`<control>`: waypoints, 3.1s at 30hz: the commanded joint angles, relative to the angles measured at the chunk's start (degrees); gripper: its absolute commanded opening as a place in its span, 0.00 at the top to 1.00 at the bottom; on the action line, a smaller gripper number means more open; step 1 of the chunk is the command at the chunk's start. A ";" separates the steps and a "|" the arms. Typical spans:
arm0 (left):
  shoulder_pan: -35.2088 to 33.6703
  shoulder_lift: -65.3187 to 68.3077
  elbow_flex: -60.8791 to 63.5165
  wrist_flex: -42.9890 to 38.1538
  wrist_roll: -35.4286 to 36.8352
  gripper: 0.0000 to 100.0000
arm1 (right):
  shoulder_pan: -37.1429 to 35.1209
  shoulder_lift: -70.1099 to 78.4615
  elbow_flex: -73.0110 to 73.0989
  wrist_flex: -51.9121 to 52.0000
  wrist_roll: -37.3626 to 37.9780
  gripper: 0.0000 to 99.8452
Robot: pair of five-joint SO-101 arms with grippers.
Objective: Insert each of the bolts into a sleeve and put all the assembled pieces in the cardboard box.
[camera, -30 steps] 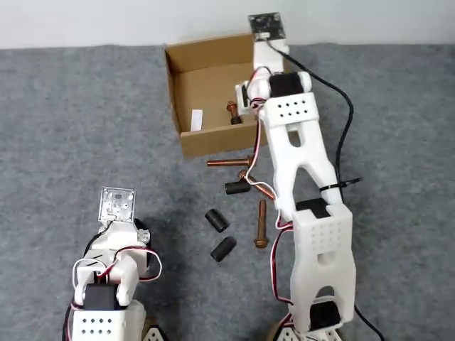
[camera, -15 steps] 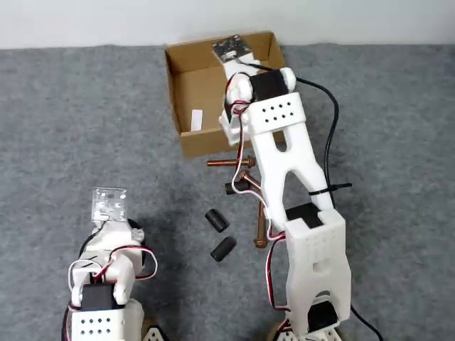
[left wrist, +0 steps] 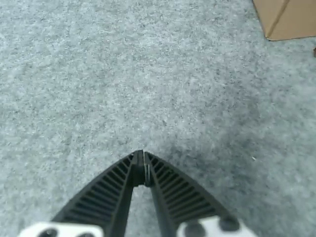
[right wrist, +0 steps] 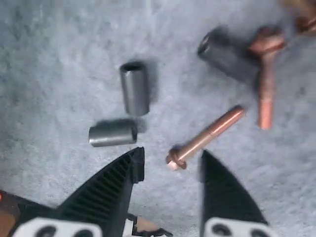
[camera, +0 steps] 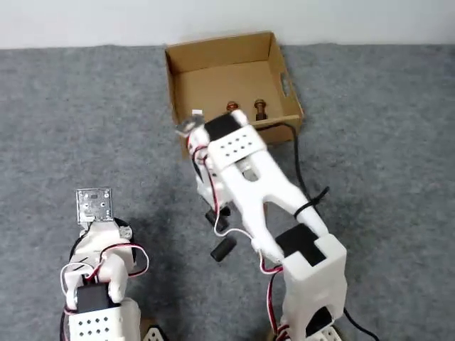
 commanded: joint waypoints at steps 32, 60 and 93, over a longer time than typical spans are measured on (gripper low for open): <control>-0.18 -0.53 -0.40 -1.76 -0.18 0.99 | -6.55 16.57 -9.05 -4.97 0.18 0.99; 1.41 -0.44 -0.40 -1.58 -0.26 0.99 | 24.22 -40.57 26.90 1.89 -20.22 0.99; 26.64 0.09 -22.55 7.38 15.21 0.99 | 54.37 -105.71 69.80 -12.53 -23.91 0.99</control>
